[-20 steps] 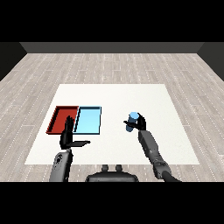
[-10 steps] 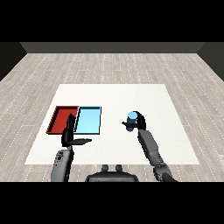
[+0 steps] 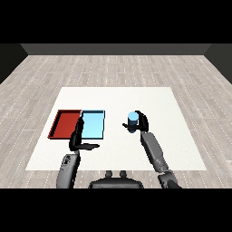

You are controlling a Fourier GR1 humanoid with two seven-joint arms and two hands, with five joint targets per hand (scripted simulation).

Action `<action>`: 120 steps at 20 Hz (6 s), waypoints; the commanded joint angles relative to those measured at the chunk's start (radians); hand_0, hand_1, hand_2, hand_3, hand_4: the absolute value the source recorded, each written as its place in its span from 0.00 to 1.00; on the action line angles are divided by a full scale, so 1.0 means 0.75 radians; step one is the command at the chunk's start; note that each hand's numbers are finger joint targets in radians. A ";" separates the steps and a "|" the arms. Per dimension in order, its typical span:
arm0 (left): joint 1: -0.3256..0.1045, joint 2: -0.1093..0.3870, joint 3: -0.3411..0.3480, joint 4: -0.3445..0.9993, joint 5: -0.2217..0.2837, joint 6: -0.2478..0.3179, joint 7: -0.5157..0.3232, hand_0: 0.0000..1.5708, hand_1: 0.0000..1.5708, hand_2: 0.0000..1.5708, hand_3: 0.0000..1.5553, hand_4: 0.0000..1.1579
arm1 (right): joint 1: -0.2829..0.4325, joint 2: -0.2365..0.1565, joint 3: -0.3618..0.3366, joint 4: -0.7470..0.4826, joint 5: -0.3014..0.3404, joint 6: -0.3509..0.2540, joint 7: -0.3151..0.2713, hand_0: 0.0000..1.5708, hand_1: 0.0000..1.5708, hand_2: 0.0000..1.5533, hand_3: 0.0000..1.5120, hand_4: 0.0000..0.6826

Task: Pick the blue can and put it in the blue box

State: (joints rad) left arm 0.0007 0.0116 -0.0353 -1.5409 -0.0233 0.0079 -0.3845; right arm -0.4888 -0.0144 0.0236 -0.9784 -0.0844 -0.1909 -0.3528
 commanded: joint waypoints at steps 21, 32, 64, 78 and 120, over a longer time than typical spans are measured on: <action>-0.252 -0.015 -0.344 0.098 0.198 0.230 0.124 0.00 0.00 0.00 0.00 0.00 | 0.054 -0.041 0.070 -0.351 0.015 0.056 0.173 0.93 0.93 0.95 0.92 0.81; -0.231 -0.015 -0.407 0.205 0.160 0.209 0.040 0.00 0.00 0.00 0.00 0.00 | 0.089 0.019 0.241 -0.340 -0.052 -0.041 0.054 0.93 0.93 0.95 0.91 0.81; -0.639 -0.015 -0.738 0.589 0.534 0.555 0.063 0.00 0.00 0.00 0.00 0.00 | 0.108 0.019 0.509 -0.459 -0.151 -0.153 0.086 0.91 0.91 0.94 0.91 0.81; -0.725 -0.015 -0.772 0.712 0.647 0.578 -0.037 0.00 0.00 0.00 0.00 0.00 | -0.041 0.019 0.653 -0.466 -0.229 -0.298 0.190 0.93 0.93 0.94 0.91 0.77; -0.793 -0.015 -0.840 0.744 0.641 0.953 0.080 1.00 1.00 1.00 0.95 0.99 | -0.015 0.019 0.566 -0.315 -0.145 -0.215 0.085 0.00 0.00 0.00 0.00 0.00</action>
State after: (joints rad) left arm -0.5654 0.0083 -0.6202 -0.9590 0.4223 0.6667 -0.3412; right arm -0.5357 -0.0037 0.4625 -1.2311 -0.1960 -0.3725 -0.2508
